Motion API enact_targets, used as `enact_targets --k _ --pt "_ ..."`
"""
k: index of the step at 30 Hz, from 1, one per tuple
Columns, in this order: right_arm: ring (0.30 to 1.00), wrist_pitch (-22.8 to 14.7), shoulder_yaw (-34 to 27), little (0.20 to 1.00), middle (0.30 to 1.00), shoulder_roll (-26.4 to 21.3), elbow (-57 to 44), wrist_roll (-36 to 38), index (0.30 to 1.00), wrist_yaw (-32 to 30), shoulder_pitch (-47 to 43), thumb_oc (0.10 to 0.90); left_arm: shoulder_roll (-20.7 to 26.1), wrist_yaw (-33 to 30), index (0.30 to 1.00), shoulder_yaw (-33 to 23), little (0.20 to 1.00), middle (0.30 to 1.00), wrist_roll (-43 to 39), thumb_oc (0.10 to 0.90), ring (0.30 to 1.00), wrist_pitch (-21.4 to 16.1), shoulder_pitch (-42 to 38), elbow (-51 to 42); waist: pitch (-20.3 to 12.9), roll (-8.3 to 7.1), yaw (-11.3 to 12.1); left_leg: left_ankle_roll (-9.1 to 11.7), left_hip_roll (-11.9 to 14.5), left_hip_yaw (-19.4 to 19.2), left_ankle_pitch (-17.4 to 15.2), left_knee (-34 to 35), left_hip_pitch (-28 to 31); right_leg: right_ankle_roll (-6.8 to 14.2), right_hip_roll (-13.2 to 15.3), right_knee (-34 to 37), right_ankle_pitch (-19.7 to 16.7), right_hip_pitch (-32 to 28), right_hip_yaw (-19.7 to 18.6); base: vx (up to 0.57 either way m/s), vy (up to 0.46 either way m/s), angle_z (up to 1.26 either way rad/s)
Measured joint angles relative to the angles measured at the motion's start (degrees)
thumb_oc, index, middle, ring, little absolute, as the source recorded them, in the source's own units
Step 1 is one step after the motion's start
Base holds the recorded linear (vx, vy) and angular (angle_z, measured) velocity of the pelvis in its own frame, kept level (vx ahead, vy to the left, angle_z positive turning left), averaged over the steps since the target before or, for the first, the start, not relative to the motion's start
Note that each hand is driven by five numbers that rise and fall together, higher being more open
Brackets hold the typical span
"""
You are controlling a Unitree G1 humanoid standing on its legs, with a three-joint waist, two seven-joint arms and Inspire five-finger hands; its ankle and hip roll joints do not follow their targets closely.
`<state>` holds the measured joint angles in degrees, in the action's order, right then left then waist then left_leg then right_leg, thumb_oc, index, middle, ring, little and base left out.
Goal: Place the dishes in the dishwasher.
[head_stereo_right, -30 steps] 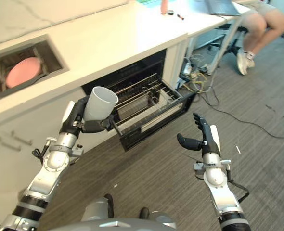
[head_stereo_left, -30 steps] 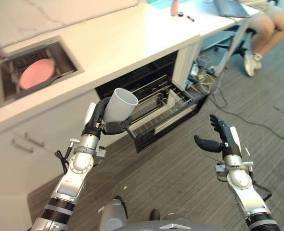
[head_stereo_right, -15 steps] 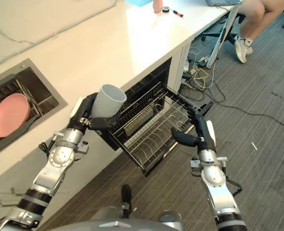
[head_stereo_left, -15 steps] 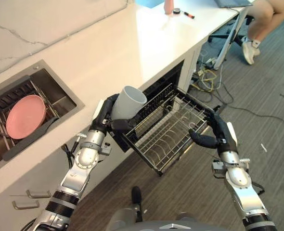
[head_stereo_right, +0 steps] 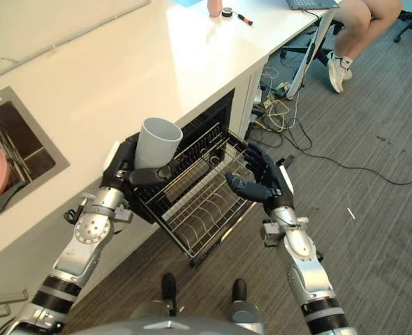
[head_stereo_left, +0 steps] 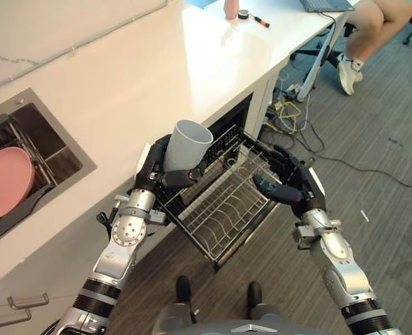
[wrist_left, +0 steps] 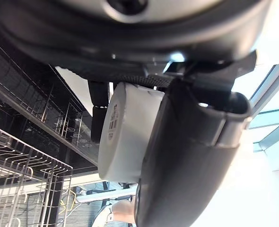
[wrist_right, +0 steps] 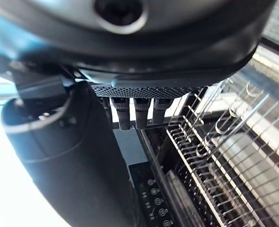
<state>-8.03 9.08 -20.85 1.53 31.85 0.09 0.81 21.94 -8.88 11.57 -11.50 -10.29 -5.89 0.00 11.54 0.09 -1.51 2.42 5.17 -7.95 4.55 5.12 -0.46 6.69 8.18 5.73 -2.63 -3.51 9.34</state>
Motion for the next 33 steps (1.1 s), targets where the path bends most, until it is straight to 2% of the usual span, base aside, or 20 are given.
enact_targets --k 4,9,13,16,20,26,29,33 --pt "0.9 0.0 3.7 0.9 0.9 0.33 -4.4 4.75 0.9 0.63 -0.23 0.8 -1.11 -0.72 0.3 0.8 0.3 0.3 -0.15 0.4 0.3 0.0 -0.03 0.63 -0.05 -0.01 0.0 0.02 0.21 0.46 0.01 0.01 1.07 -0.1 -0.11 0.01 0.79 -1.67 1.18 0.1 -0.1 0.12" --pt "0.9 -0.02 7.64 0.9 0.9 0.79 -6.72 4.86 0.9 0.41 -1.9 0.8 -1.29 -4.88 0.3 2.24 0.3 0.3 4.6 0.4 0.3 0.78 -0.66 2.98 -0.76 0.24 -0.47 0.25 0.52 0.55 -0.15 0.04 1.09 -0.26 -0.41 0.03 1.29 -1.82 1.27 0.04 -0.056 0.03" --pt "0.9 0.04 9.83 0.9 0.9 1.59 -6.77 6.67 0.9 -3.04 -2.61 0.8 -1.27 -9.31 0.3 6.22 0.3 0.3 11.48 0.4 0.3 3.27 -2.7 6.54 -2.07 0.63 -0.83 1.29 0.49 0.44 -0.67 0.11 1.48 -0.19 -0.23 0.11 1.16 -2.15 1.05 0.03 -0.058 0.0" --pt "0.9 0.06 11.43 0.9 0.9 1.85 -6.83 6.64 0.9 -6.51 -3.44 0.8 -0.95 -13.18 0.3 9.93 0.3 0.3 15.79 0.4 0.3 4.65 -4.87 8.54 -3.24 0.66 -1.11 1.26 0.39 0.44 -0.67 0.12 1.54 -0.16 -0.17 0.2 1.12 -2.19 0.99 0.01 -0.044 -0.01" --pt "0.9 -0.04 15.21 0.9 0.9 3.66 -6.84 6.63 0.9 -11.51 -6.86 0.8 -2.66 -16.3 0.3 15.27 0.3 0.3 20.43 0.4 0.3 5.87 -8.76 11.05 -4.06 1.47 -1.81 1.18 0.39 0.5 -0.5 0.04 1.57 -0.18 -0.34 0.04 1.14 -2.24 1.01 -0.02 -0.04 0.0" --pt "0.9 -0.23 17.05 0.9 0.9 5.72 -5.7 6.69 0.9 -18.86 -9.79 0.8 -5.45 -21.21 0.3 18.85 0.3 0.3 24.62 0.4 0.3 7.4 -13.24 13.57 -4.83 2.85 -2.01 1.11 0.48 0.66 -0.45 0.03 1.53 -0.22 -0.46 0.03 1.32 -2.3 1.24 -0.01 -0.016 0.01" --pt "0.9 -0.33 17.09 0.9 0.9 7.16 -4.47 7.19 0.9 -21.06 -10.76 0.8 -5.98 -22.36 0.3 19.69 0.3 0.3 25.72 0.4 0.3 8.51 -14.71 15.02 -5.43 3.8 -2.0 1.1 0.37 0.91 -0.45 0.04 1.52 -0.21 -0.48 0.04 1.44 -2.46 1.5 -0.01 -0.015 0.04" --pt "0.9 -1.38 18.18 0.9 0.9 7.46 -4.28 7.2 0.9 -23.39 -11.05 0.8 -6.15 -23.24 0.3 20.21 0.3 0.3 25.74 0.4 0.3 8.86 -14.71 15.06 -5.74 4.27 -1.96 1.1 0.43 1.15 -0.45 0.04 1.52 -0.34 -0.57 0.04 1.54 -2.61 1.72 -0.01 -0.005 0.02"
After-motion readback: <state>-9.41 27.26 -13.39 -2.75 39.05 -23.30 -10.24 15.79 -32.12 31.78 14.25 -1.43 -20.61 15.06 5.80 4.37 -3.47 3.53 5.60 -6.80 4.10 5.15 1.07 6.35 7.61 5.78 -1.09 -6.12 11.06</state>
